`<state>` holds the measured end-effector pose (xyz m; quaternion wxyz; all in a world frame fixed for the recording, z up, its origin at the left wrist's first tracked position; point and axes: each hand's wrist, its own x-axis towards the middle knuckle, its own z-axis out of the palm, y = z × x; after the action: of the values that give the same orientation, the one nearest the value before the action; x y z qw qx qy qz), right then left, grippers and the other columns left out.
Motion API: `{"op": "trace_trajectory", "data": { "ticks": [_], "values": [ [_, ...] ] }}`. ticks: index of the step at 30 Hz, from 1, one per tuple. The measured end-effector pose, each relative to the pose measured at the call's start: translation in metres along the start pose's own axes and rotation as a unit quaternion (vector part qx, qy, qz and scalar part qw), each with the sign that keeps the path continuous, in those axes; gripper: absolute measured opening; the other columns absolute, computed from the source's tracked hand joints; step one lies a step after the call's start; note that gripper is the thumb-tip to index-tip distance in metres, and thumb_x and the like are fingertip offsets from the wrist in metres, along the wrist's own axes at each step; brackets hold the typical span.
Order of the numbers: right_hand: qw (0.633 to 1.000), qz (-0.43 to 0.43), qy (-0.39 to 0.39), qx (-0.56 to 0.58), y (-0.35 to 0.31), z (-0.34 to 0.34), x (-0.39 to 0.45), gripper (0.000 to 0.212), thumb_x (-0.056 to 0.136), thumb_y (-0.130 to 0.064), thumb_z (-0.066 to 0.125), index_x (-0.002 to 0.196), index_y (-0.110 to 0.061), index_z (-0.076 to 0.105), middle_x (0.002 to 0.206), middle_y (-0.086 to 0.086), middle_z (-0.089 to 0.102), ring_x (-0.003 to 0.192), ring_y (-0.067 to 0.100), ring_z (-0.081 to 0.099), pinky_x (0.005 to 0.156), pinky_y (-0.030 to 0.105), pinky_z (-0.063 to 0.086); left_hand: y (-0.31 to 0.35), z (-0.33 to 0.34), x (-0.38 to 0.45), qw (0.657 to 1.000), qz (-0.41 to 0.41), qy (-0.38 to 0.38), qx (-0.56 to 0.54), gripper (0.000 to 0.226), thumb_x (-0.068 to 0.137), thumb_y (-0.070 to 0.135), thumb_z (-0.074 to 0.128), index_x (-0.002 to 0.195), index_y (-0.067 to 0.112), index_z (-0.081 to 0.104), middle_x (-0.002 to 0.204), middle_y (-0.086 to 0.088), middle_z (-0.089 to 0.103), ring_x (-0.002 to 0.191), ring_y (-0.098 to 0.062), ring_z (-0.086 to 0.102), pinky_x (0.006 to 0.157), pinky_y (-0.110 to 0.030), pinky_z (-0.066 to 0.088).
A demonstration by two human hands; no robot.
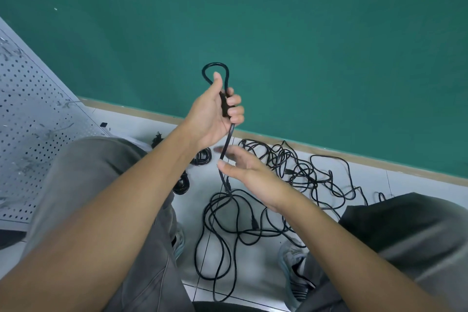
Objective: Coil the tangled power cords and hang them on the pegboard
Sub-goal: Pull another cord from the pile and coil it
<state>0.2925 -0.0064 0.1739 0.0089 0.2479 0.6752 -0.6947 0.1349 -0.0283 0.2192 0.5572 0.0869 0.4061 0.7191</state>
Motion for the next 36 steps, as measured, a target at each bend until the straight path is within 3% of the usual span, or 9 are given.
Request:
{"op": "trace_trajectory", "data": {
  "ticks": [4, 7, 10, 17, 20, 22, 28, 31, 36],
  "values": [
    [1.000, -0.009, -0.005, 0.008, 0.002, 0.000, -0.001, 0.007, 0.102, -0.017, 0.061, 0.108, -0.019, 0.064, 0.106, 0.005, 0.074, 0.102, 0.014, 0.071, 0.102, 0.027, 0.048, 0.011, -0.010, 0.007, 0.996, 0.035, 0.074, 0.033, 0.047, 0.104, 0.062, 0.037, 0.088, 0.018, 0.035, 0.069, 0.003, 0.031, 0.055, -0.015, 0.026, 0.050, -0.024, 0.030],
    [0.998, -0.040, 0.041, -0.006, -0.003, -0.010, -0.004, 0.018, 0.101, -0.002, 0.057, 0.108, -0.015, 0.067, 0.083, 0.000, 0.070, 0.073, 0.015, 0.064, 0.082, 0.025, 0.054, 0.016, -0.021, 0.013, 0.975, 0.047, 0.164, 0.145, 0.046, 0.104, 0.061, 0.041, 0.088, 0.019, 0.034, 0.067, 0.003, 0.032, 0.053, -0.015, 0.029, 0.050, -0.025, 0.033],
    [0.987, -0.079, 0.119, -0.069, -0.011, -0.024, -0.010, 0.027, 0.100, -0.003, 0.058, 0.104, -0.027, 0.070, 0.082, -0.009, 0.074, 0.064, 0.008, 0.054, 0.070, 0.022, 0.050, 0.009, -0.027, 0.016, 0.945, 0.033, 0.167, 0.278, 0.048, 0.104, 0.064, 0.036, 0.091, 0.018, 0.036, 0.070, 0.003, 0.033, 0.051, -0.014, 0.032, 0.053, -0.026, 0.036],
    [0.956, -0.111, 0.270, -0.038, -0.027, -0.056, -0.017, 0.010, 0.088, -0.013, 0.080, 0.093, -0.014, 0.071, 0.076, 0.000, 0.070, 0.061, 0.012, 0.064, 0.065, 0.025, 0.055, -0.019, -0.009, -0.003, 0.922, -0.092, -0.065, 0.372, 0.070, 0.084, 0.086, 0.037, 0.094, 0.018, 0.048, 0.068, 0.006, 0.041, 0.058, -0.013, 0.038, 0.058, -0.024, 0.040],
    [0.933, -0.088, 0.342, -0.067, -0.026, -0.061, -0.015, 0.024, 0.079, -0.026, 0.087, 0.085, -0.015, 0.066, 0.078, 0.006, 0.071, 0.063, 0.026, 0.069, 0.066, 0.037, 0.059, -0.025, -0.008, -0.010, 0.915, -0.134, -0.159, 0.345, 0.049, 0.090, 0.057, 0.066, 0.107, 0.014, 0.048, 0.073, 0.007, 0.044, 0.063, -0.012, 0.041, 0.060, -0.022, 0.041],
    [0.927, -0.082, 0.357, -0.083, -0.025, -0.062, -0.013, 0.026, 0.081, -0.028, 0.085, 0.083, -0.016, 0.063, 0.081, 0.009, 0.071, 0.067, 0.030, 0.071, 0.066, 0.038, 0.059, -0.027, -0.005, -0.013, 0.920, -0.149, -0.181, 0.313, 0.041, 0.094, 0.040, 0.068, 0.118, 0.011, 0.051, 0.075, 0.004, 0.043, 0.064, -0.014, 0.041, 0.059, -0.024, 0.042],
    [0.968, -0.067, 0.241, -0.019, -0.013, -0.063, -0.007, 0.008, 0.100, -0.011, 0.064, 0.104, -0.013, 0.058, 0.087, 0.007, 0.069, 0.070, 0.012, 0.069, 0.074, 0.025, 0.056, -0.017, -0.002, -0.014, 0.957, -0.089, -0.128, 0.247, 0.035, 0.107, 0.042, 0.044, 0.095, 0.011, 0.053, 0.071, 0.000, 0.043, 0.063, -0.018, 0.043, 0.059, -0.027, 0.045],
    [0.980, -0.025, 0.198, -0.013, -0.007, -0.060, -0.009, 0.002, 0.101, -0.009, 0.062, 0.100, -0.009, 0.064, 0.086, 0.006, 0.071, 0.074, 0.013, 0.070, 0.077, 0.029, 0.059, -0.006, -0.005, -0.010, 0.966, -0.036, -0.062, 0.249, 0.044, 0.105, 0.052, 0.044, 0.084, 0.015, 0.052, 0.066, -0.001, 0.046, 0.059, -0.019, 0.045, 0.058, -0.029, 0.046],
    [0.951, -0.077, 0.284, 0.093, -0.016, -0.053, -0.011, 0.008, 0.097, -0.007, 0.067, 0.100, 0.000, 0.070, 0.088, 0.009, 0.064, 0.076, 0.020, 0.073, 0.065, 0.027, 0.060, -0.014, -0.006, -0.010, 0.911, -0.001, 0.020, 0.412, 0.069, 0.105, 0.065, 0.031, 0.082, 0.007, 0.060, 0.071, -0.013, 0.070, 0.054, -0.023, 0.058, 0.053, -0.030, 0.053]
  ]
}}
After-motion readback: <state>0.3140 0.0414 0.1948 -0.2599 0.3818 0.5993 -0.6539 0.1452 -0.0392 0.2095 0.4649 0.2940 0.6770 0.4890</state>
